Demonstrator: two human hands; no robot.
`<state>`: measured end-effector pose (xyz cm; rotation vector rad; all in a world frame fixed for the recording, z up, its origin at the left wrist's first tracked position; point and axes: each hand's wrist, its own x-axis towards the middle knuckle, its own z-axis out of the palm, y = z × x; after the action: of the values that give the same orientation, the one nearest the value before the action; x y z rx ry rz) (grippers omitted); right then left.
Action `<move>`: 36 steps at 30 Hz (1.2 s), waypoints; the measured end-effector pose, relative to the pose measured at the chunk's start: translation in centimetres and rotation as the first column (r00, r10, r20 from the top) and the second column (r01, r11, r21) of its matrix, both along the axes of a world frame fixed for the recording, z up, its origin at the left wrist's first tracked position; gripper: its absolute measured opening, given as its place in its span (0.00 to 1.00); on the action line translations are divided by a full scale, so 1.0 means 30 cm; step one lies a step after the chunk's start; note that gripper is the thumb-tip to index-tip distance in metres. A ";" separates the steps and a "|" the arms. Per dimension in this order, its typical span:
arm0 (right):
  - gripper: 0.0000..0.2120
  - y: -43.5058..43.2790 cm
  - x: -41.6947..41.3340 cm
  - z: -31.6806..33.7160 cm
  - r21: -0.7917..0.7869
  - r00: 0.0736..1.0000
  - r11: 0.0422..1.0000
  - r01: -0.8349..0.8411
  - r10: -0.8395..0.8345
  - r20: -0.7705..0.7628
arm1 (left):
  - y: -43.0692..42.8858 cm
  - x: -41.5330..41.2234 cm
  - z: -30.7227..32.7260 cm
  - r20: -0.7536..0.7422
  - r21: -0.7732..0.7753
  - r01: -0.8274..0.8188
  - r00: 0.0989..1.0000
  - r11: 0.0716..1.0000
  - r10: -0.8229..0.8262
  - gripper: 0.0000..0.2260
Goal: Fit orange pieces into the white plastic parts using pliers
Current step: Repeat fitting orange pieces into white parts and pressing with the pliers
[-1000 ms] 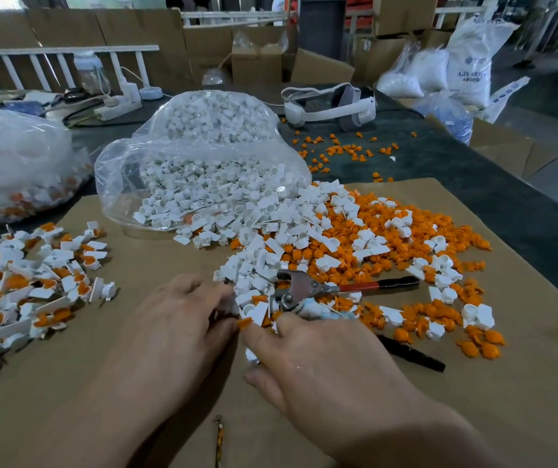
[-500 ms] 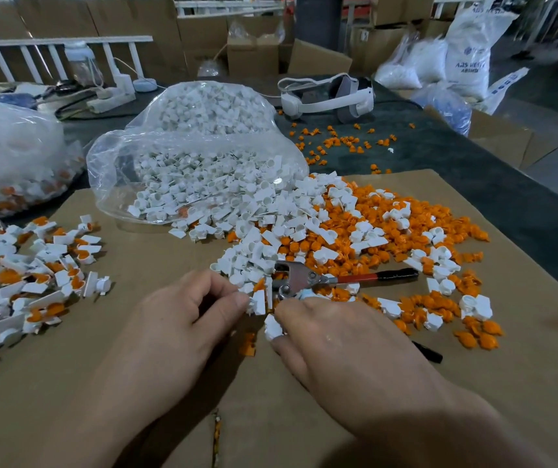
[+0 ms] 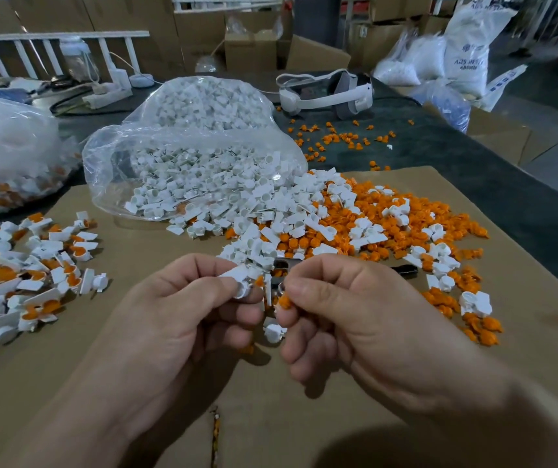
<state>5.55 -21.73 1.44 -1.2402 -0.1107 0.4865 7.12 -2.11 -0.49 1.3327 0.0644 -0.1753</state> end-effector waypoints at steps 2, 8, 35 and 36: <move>0.05 0.000 0.001 0.008 0.171 0.996 0.985 -0.035 0.048 -0.071 | 0.000 -0.010 0.000 0.027 -0.026 -0.011 1.000 1.000 0.011 0.02; 0.04 0.003 0.004 0.011 0.308 0.982 0.947 -0.093 0.138 -0.128 | -0.002 -0.028 -0.001 0.097 0.023 0.005 0.995 1.000 -0.007 0.15; 0.06 0.022 -0.040 0.003 -0.417 0.873 0.853 0.313 -0.086 0.480 | -0.052 -0.053 0.013 0.270 0.259 -0.119 0.962 0.959 0.046 0.06; 0.06 0.026 -0.046 0.004 -0.523 0.806 0.757 0.393 -0.009 0.592 | -0.051 -0.057 0.015 0.283 0.310 -0.127 0.958 0.942 0.036 0.07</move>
<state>4.16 -20.93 1.55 -2.0202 -0.3217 -0.0897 5.41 -3.64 -0.04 1.6708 -0.0891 0.0983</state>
